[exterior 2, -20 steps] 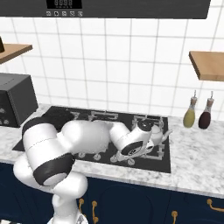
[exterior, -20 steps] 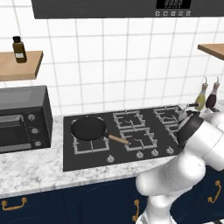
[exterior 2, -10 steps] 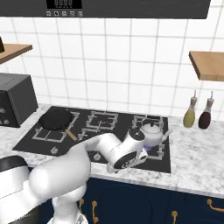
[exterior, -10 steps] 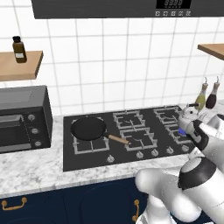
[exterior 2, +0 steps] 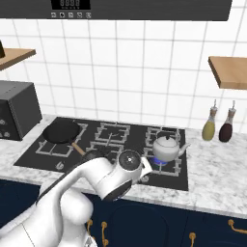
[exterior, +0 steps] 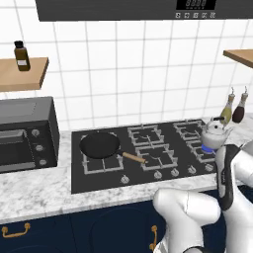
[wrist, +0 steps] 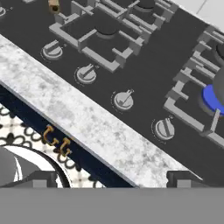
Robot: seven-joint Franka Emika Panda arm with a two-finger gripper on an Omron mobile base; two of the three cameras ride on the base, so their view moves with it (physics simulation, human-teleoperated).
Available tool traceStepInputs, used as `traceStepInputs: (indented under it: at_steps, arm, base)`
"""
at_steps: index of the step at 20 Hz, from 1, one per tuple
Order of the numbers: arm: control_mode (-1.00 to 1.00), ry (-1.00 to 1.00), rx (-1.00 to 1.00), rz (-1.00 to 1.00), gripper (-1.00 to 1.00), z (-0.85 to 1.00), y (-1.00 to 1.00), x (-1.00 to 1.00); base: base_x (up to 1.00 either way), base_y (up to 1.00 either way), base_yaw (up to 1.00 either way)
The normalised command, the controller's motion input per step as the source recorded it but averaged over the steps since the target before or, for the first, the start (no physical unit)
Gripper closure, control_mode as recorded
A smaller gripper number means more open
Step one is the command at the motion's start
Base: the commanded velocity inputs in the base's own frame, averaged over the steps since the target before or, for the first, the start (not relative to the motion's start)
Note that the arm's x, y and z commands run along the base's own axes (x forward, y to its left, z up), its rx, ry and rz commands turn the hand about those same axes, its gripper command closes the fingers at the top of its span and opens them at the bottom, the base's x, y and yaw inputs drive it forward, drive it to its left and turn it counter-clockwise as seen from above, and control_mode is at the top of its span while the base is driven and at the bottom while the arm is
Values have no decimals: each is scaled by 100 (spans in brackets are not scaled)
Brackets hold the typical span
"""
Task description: Pick the kettle from the counter and place it on a stove burner. Then turn the burner on.
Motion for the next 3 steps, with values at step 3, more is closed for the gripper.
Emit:
traceStepInputs:
  at_steps: [3]
  arm:
    - [-100, -25, -2, 0, -100, 77, 3, -27]
  base:
    - [0, 0, 0]
